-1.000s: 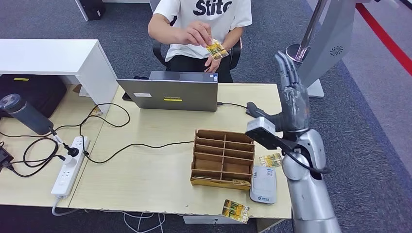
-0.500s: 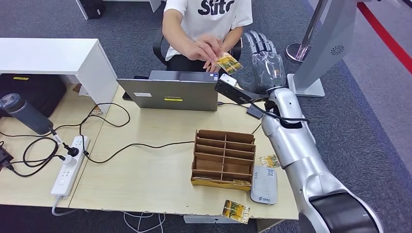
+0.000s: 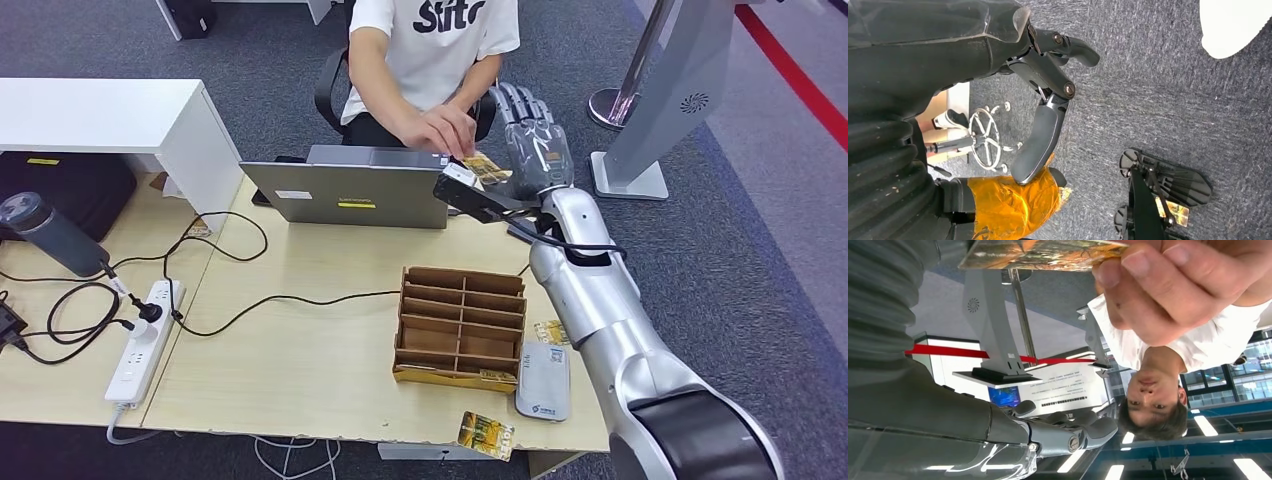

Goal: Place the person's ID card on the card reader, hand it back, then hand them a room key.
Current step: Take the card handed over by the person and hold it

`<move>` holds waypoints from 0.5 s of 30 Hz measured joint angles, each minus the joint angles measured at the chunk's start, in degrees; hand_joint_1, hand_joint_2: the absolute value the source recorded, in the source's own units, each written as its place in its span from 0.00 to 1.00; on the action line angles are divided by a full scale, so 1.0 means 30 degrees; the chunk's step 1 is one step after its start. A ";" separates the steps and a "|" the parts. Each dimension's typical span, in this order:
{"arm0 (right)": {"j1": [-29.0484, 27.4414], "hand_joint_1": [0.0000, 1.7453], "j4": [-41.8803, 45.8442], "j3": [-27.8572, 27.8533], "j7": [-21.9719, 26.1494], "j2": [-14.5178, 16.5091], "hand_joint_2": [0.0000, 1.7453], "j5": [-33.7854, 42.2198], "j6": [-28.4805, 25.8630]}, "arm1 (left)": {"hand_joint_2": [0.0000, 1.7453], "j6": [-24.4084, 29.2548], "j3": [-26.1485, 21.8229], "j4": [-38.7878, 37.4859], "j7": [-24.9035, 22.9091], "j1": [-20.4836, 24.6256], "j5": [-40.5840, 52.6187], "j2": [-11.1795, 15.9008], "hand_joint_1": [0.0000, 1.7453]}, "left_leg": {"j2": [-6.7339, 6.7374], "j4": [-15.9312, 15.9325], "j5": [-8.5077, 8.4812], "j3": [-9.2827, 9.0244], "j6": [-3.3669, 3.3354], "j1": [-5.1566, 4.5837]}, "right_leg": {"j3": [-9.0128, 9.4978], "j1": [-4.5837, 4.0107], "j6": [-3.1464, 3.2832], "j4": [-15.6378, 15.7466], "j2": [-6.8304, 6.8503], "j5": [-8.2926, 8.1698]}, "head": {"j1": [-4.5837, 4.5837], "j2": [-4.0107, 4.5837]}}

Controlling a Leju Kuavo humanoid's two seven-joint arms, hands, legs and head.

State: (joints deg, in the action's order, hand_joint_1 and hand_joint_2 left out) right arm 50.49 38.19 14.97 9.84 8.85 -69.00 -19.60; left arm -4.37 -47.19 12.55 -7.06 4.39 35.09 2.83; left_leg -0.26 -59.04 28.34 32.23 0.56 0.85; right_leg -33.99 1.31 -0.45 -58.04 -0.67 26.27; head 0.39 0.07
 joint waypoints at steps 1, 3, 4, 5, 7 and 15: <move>0.0013 1.00 -0.0047 0.0000 0.0040 0.0004 1.00 0.0015 0.0022 | 1.00 0.0005 0.0000 -0.0002 -0.0005 0.0000 0.0027 0.0011 0.00 | 0.0000 0.0000 0.0000 0.0000 0.0000 0.0000 | 0.0000 0.0000 0.0000 0.0000 0.0000 0.0000 | 0.0000 0.0000; 0.0033 1.00 -0.0131 0.0000 0.0168 0.0007 1.00 0.0078 0.0082 | 1.00 0.0029 0.0000 -0.0005 -0.0024 0.0000 0.0095 0.0022 0.00 | 0.0000 0.0000 0.0000 0.0001 0.0000 0.0000 | -0.0001 0.0000 0.0000 0.0000 0.0000 0.0000 | 0.0000 0.0000; 0.0039 1.00 -0.0158 0.0000 0.0250 0.0007 1.00 0.0124 0.0117 | 1.00 0.0055 0.0000 -0.0007 -0.0042 0.0000 0.0143 0.0024 0.00 | 0.0000 0.0000 0.0000 0.0002 0.0000 0.0000 | -0.0002 0.0000 0.0000 0.0000 0.0000 0.0000 | 0.0000 0.0000; 0.0040 1.00 -0.0178 0.0000 0.0304 0.0007 1.00 0.0160 0.0140 | 1.00 0.0084 0.0000 -0.0007 -0.0064 -0.0001 0.0195 0.0025 0.00 | 0.0000 0.0000 0.0000 0.0002 0.0000 0.0000 | -0.0003 0.0000 0.0000 0.0000 0.0000 0.0000 | 0.0000 0.0000; 0.0041 1.00 -0.0197 0.0000 0.0374 0.0007 1.00 0.0202 0.0206 | 1.00 0.0153 0.0000 -0.0007 -0.0138 -0.0001 0.0301 0.0027 0.00 | 0.0000 0.0000 0.0000 0.0003 0.0000 0.0000 | -0.0005 0.0000 0.0000 0.0000 0.0000 0.0000 | 0.0000 0.0000; 0.0102 1.00 -0.0310 0.0000 0.0393 0.0007 1.00 0.0217 0.0317 | 1.00 0.0211 0.0000 -0.0011 -0.0211 0.0000 0.0397 0.0035 0.00 | 0.0001 0.0000 0.0001 0.0009 0.0000 0.0000 | -0.0013 0.0000 0.0000 0.0000 -0.0001 0.0000 | 0.0000 0.0000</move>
State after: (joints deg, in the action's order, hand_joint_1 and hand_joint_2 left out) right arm 50.79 37.27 14.97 11.02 8.87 -68.35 -18.64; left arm -3.74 -47.19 12.51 -7.69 4.39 36.28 2.93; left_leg -0.26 -59.04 28.35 32.25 0.56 0.85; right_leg -34.03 1.31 -0.45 -58.04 -0.68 26.27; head 0.39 0.07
